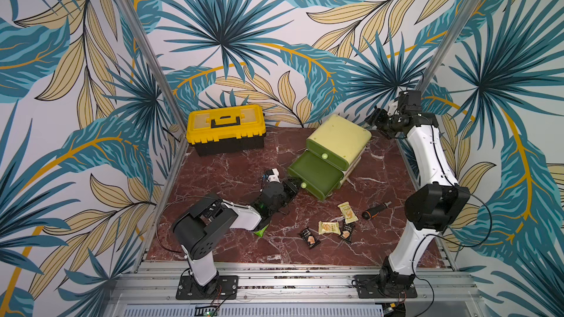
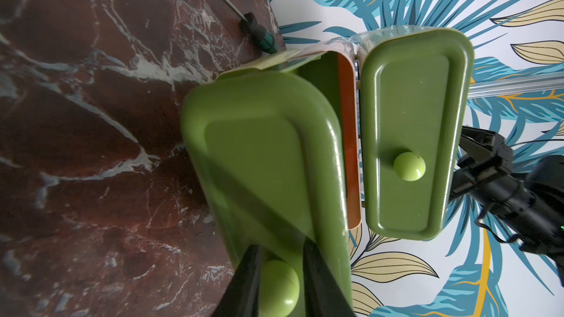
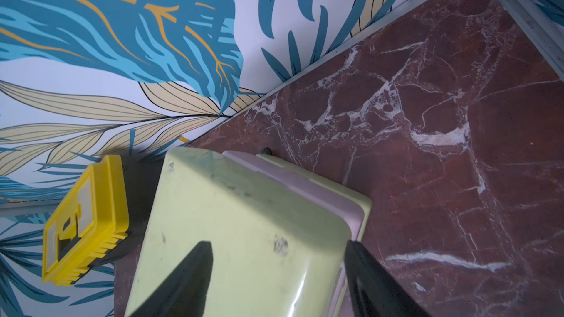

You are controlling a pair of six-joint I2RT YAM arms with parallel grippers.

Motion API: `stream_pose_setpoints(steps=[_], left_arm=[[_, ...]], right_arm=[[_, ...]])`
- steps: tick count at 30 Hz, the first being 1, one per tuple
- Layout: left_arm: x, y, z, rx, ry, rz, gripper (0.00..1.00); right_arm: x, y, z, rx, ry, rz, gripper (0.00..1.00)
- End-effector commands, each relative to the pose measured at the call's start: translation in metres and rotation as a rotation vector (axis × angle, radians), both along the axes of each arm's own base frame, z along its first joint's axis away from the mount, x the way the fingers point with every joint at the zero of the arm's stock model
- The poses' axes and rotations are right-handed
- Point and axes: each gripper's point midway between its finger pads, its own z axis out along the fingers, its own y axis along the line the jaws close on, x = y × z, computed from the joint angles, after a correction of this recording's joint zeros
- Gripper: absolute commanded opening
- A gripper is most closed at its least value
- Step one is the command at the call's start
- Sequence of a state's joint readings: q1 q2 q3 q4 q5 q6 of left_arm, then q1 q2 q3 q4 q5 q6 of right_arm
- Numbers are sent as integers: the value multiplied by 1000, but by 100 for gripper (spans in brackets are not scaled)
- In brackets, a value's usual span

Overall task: Take the cookies out of the drawer
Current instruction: Close the drawer of the storage box.

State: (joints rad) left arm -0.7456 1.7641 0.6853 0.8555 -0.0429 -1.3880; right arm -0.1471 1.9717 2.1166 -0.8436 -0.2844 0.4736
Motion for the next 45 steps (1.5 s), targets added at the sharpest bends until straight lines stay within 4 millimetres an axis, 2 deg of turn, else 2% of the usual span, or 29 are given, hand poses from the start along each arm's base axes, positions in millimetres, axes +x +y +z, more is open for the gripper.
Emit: stream_pose_setpoints(steps=[1, 3, 8, 12, 17, 28, 39, 45], left_arm=[[7, -9, 13, -25, -32, -9, 28], [7, -10, 12, -22, -28, -10, 28], [11, -17, 11, -13, -27, -25, 28], [14, -22, 13, -15, -31, -36, 28], [16, -25, 15, -9, -35, -45, 28], [21, -31, 24, 0, -63, -55, 28], [42, -54, 27, 13, -95, -80, 28], [49, -57, 29, 29, -100, -66, 27]], right_arm=[[8, 9, 3, 76, -19, 94, 72], [13, 12, -5, 89, -7, 127, 71], [12, 25, -3, 101, -21, 204, 69], [3, 20, -18, 55, 39, 181, 66], [-9, 24, -39, 55, 109, 174, 64], [-24, 72, -33, 211, 91, 364, 64], [-44, 90, -46, 232, 132, 411, 64], [-48, 100, -45, 242, 131, 426, 64]])
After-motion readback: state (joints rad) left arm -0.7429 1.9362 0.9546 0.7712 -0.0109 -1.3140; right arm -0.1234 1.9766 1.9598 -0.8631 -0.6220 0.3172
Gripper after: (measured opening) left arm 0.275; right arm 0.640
